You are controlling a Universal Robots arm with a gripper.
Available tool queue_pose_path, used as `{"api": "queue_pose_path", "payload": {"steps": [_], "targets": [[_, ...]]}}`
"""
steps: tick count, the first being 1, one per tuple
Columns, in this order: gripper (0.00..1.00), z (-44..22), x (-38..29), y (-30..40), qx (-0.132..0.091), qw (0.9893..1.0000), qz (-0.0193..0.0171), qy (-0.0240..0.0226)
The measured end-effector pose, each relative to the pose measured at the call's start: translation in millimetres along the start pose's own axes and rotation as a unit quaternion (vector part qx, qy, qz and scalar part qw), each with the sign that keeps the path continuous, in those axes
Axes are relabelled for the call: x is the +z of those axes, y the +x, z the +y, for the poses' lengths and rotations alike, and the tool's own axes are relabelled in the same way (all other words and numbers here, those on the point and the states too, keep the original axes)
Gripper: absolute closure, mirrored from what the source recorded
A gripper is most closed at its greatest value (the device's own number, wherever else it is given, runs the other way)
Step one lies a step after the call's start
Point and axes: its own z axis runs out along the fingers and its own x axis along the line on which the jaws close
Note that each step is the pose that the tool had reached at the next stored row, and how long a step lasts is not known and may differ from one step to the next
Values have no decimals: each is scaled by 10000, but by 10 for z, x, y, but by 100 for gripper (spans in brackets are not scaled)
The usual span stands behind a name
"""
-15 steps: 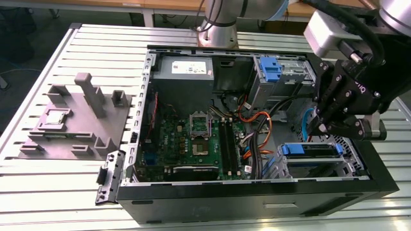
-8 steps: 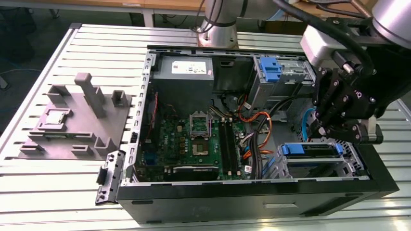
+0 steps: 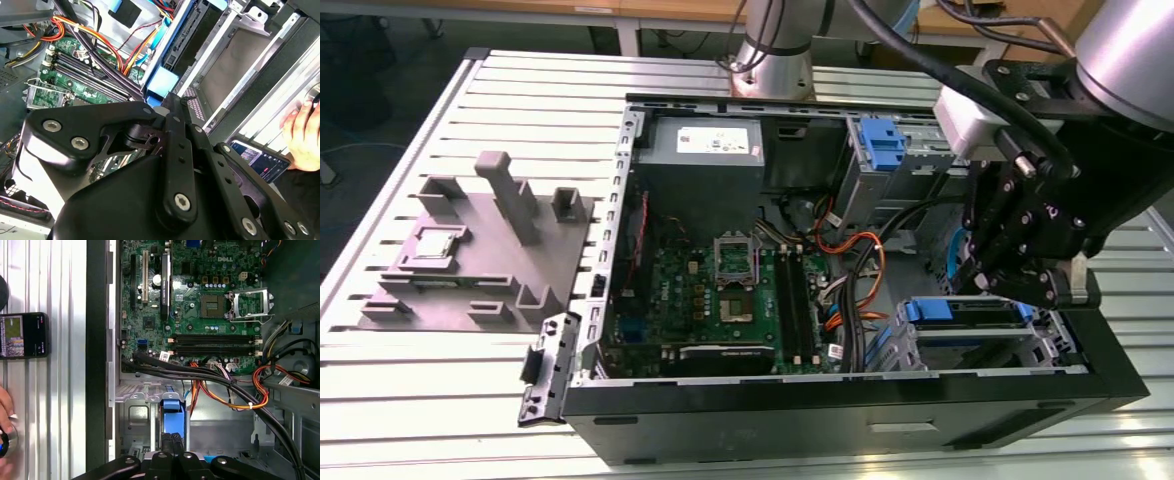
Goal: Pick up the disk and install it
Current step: 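Insert the first disk wire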
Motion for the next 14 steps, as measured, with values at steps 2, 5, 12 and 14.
{"api": "queue_pose_path", "payload": {"steps": [2,5,12,14], "targets": [[90,0,2,0,0,10000,0,0],[90,0,3,0,0,10000,0,0],[90,-11,5,0,-15,10000,-1,0],[90,-19,6,0,-101,9999,1,-2]]}}
